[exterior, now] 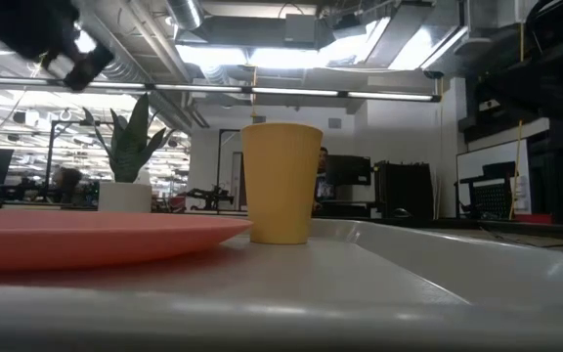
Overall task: Pick and place plate/cup/fork/spoon on tray
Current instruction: Put the pink plate on the gray tray
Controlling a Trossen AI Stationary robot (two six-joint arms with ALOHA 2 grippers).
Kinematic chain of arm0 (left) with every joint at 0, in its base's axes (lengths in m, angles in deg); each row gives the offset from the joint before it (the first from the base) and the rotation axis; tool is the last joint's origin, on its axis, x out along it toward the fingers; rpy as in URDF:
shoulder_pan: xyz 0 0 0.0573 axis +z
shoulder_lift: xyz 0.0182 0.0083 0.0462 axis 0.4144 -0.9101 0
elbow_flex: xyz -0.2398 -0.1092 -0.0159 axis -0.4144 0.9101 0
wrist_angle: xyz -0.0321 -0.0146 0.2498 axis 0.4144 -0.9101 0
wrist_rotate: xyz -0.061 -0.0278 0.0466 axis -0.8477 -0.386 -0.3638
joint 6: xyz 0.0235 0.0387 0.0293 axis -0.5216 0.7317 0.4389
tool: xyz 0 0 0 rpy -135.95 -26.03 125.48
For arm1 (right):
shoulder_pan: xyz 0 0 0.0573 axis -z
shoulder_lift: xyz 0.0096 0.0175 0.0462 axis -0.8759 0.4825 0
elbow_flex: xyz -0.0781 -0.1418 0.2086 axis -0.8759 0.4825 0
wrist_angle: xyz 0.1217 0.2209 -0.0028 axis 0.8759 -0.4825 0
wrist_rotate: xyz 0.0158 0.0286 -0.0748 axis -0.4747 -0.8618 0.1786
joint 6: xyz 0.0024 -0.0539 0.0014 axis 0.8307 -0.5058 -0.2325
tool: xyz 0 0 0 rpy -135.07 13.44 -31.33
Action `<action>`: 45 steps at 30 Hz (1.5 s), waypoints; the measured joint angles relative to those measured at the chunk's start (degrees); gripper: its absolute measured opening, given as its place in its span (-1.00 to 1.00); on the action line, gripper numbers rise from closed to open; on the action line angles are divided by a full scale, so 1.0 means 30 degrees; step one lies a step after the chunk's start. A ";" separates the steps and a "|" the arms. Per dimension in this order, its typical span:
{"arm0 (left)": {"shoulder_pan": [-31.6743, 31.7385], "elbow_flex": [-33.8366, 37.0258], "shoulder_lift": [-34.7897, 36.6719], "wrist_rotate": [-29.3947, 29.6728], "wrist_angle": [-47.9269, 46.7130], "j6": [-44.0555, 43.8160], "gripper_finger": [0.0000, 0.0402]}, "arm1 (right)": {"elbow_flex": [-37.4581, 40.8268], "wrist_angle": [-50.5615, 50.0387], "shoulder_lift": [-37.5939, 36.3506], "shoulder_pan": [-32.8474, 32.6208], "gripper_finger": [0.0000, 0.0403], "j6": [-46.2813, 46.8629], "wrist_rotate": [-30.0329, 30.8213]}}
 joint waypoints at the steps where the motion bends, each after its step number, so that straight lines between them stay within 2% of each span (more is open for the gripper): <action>1: -0.0080 -0.0047 -0.0572 0.0387 -0.0077 -0.0860 -1.00 | -0.0003 -0.0031 0.0000 0.0000 -0.78 0.0084 0.0183; 5: -0.0095 -0.0100 -0.2329 0.0520 -0.0018 -0.4852 -1.00 | -0.0007 -0.0248 0.0000 0.0000 -0.78 0.0507 0.0261; 8: -0.0095 -0.0100 -0.3380 0.0545 -0.0029 -0.5922 -1.00 | -0.0007 -0.0623 0.0000 0.0000 -0.78 0.0978 0.0261; 20: -0.0124 -0.0115 -0.5943 0.0957 0.0024 -0.6528 -1.00 | -0.0007 -0.1041 0.0015 0.0000 -0.78 0.1862 0.0246; 37: -0.0244 -0.0122 -0.6707 0.0725 -0.0151 -0.6542 -1.00 | -0.0022 -0.1740 0.0015 0.0000 -0.78 0.1829 0.0203; 45: -0.0516 -0.0159 -0.7028 0.0318 -0.0090 -0.7477 -1.00 | -0.0022 -0.1821 0.0007 0.0000 -0.78 0.1862 0.0206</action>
